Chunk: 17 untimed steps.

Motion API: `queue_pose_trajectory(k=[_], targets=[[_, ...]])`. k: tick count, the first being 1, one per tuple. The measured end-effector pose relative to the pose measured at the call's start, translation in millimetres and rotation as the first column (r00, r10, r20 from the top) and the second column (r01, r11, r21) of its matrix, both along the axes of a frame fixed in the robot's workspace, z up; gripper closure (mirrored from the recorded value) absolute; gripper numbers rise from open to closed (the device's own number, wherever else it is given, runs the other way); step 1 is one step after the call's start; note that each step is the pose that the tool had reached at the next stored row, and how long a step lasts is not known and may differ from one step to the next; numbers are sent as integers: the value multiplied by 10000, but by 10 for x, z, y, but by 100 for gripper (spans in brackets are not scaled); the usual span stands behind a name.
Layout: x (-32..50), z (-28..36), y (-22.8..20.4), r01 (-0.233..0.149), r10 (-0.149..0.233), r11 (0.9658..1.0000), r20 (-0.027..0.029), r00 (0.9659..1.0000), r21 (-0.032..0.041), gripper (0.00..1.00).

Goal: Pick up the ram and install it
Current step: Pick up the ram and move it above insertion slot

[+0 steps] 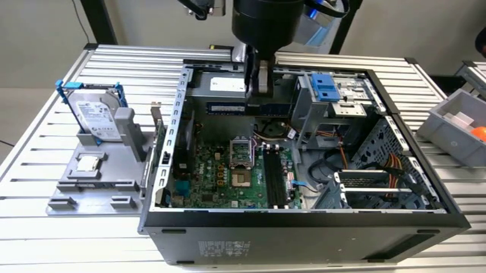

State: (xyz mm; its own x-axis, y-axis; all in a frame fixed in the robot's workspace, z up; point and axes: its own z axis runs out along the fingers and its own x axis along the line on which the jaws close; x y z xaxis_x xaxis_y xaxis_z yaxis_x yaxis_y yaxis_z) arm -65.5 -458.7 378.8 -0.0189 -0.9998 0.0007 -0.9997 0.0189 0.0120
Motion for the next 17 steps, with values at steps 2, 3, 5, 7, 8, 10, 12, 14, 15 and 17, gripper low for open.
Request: queue_pose_trajectory(k=[2,3,5,7,8,10,12,14,15,17], targets=[[15,0,12,-2,2,10000,0,10000,0,100],[24,0,17,-1,1,10000,0,10000,-1,100],[43,0,25,-1,1,10000,0,10000,-1,100],[62,0,31,-1,1,10000,0,10000,0,100],[74,0,32,-1,1,10000,0,10000,-1,100],[106,0,32,0,0,10000,0,10000,0,100],[133,0,32,43,-43,10000,0,10000,0,100],[157,0,32,98,-98,10000,0,10000,0,100],[170,0,32,134,-134,9999,0,9999,0,100],[193,0,32,212,-212,9998,0,9998,0,100]])
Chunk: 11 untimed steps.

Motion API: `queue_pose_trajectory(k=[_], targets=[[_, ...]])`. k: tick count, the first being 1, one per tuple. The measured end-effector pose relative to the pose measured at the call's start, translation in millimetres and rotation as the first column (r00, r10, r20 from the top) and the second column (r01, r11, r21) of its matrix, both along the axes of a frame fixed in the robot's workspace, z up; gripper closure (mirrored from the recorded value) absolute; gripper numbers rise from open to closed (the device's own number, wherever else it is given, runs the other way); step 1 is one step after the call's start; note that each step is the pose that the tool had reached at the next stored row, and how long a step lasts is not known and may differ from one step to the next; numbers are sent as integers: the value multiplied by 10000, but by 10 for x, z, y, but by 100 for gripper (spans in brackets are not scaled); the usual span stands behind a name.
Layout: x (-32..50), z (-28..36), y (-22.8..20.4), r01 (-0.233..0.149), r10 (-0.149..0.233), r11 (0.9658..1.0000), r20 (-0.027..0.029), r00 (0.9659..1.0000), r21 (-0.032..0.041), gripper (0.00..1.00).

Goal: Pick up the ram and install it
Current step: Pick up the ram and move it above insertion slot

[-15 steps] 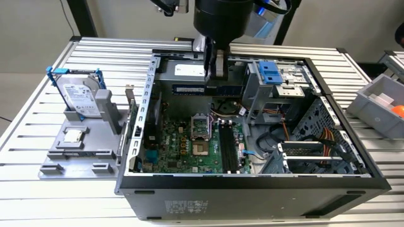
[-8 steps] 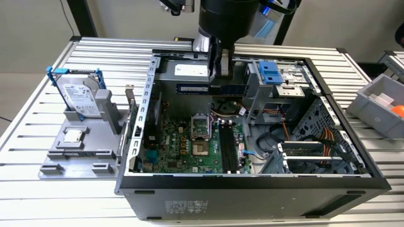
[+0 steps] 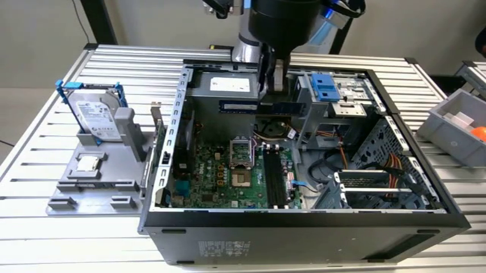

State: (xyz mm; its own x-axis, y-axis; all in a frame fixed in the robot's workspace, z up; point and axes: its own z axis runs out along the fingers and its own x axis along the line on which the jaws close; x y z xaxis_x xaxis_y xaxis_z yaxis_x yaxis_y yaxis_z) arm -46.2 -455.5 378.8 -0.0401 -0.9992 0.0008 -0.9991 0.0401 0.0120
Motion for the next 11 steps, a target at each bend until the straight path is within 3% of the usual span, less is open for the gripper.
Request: queue_pose_trajectory(k=[11], targets=[[89,0,10,165,-165,9999,0,9999,0,100]])
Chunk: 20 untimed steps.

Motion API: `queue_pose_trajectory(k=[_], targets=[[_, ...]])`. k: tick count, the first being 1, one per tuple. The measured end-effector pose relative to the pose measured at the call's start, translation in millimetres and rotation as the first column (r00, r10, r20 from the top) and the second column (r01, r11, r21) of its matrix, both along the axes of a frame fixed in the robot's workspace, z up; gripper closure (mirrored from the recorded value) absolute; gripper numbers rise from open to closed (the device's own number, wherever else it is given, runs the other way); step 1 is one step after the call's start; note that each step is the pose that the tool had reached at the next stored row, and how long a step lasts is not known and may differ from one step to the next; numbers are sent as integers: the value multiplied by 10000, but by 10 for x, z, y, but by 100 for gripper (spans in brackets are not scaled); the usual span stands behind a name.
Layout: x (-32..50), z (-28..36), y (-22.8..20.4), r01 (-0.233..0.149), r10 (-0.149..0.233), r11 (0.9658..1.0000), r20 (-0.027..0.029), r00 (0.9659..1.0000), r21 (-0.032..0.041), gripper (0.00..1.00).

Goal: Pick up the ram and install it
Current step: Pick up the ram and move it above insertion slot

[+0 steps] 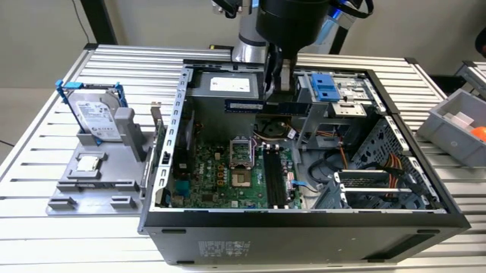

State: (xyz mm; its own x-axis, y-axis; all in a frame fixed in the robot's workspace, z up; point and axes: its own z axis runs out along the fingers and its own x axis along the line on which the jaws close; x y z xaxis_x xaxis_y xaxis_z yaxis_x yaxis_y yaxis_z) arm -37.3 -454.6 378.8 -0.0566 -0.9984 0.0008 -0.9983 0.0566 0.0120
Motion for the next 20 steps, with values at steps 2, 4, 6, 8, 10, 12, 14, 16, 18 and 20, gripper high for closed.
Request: queue_pose_trajectory(k=[2,4,6,8,10,12,14,16,18,20], targets=[[19,0,1,5,-5,10000,0,10000,0,100],[39,0,2,8,-8,10000,0,10000,1,100],[60,0,3,8,-8,10000,0,10000,0,100],[80,0,4,8,-8,10000,0,10000,1,100],[100,0,4,9,-9,10000,0,10000,1,100],[122,0,4,9,-9,10000,0,10000,1,100],[144,0,5,9,-9,10000,0,10000,0,100],[165,0,5,10,-10,10000,0,10000,0,100],[186,0,5,10,-10,10000,0,10000,0,100],[209,0,6,10,-10,10000,0,10000,0,100]])
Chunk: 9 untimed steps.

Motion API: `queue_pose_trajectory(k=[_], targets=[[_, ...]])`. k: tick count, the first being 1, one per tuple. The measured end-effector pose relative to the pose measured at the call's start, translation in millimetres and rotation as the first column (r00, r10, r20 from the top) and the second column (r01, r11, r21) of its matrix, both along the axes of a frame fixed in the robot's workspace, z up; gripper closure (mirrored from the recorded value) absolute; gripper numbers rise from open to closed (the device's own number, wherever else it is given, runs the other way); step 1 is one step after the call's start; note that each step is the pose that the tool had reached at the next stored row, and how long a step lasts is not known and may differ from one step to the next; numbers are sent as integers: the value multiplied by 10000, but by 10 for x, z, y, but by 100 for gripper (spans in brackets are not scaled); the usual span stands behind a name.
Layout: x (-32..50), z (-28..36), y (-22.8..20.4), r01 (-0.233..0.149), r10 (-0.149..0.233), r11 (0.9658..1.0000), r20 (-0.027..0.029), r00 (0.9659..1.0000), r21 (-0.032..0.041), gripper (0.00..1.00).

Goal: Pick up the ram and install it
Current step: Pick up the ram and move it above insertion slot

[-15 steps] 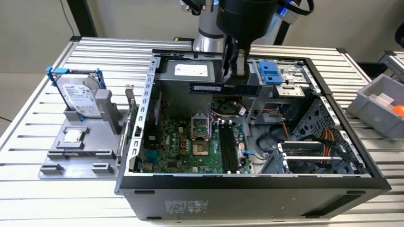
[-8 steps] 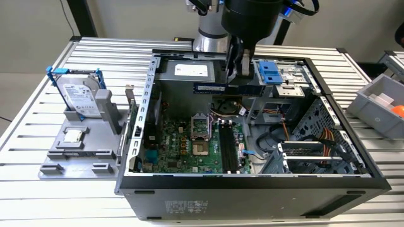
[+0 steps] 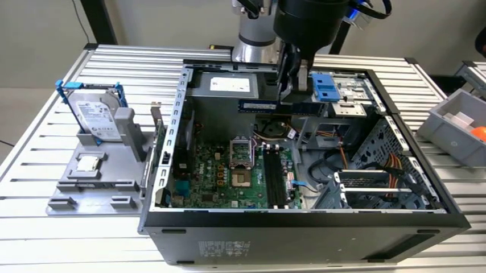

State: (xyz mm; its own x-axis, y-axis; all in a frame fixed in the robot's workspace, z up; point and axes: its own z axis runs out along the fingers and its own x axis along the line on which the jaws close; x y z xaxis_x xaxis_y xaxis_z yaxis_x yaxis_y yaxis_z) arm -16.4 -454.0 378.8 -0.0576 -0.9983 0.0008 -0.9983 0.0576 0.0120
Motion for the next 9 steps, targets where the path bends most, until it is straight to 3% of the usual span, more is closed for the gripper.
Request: queue_pose_trajectory(k=[9], targets=[[115,0,0,0,0,10000,0,10000,0,100]])
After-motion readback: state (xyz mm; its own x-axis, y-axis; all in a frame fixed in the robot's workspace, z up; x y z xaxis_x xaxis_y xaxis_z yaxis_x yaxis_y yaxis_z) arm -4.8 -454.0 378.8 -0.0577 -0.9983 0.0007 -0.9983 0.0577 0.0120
